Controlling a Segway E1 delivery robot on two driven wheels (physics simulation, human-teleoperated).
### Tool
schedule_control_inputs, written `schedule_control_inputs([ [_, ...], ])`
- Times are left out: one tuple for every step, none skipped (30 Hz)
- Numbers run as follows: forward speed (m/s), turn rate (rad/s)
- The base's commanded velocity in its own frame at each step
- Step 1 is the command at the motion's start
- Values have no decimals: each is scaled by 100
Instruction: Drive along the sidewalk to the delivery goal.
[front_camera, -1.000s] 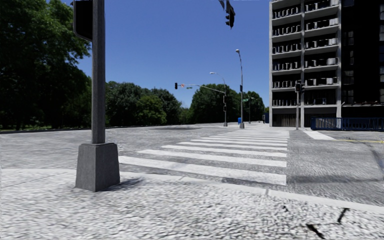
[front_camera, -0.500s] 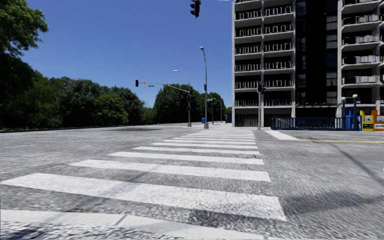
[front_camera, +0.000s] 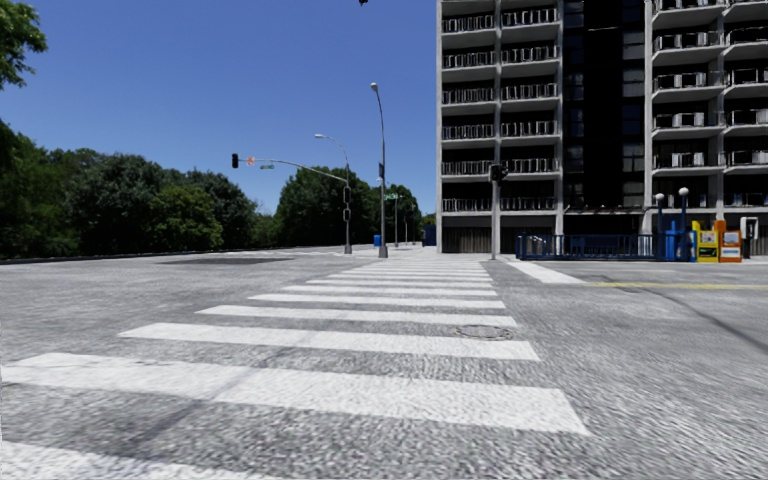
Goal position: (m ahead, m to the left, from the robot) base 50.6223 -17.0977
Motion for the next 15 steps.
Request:
schedule_control_inputs([
  [143,0],
  [131,0],
  [127,0],
  [125,0],
  [124,0],
  [124,0],
  [123,-2],
  [123,-7],
  [120,-14],
  [118,-18],
  [118,-18],
  [117,-21],
  [116,-21],
  [116,-23],
  [116,-23],
])
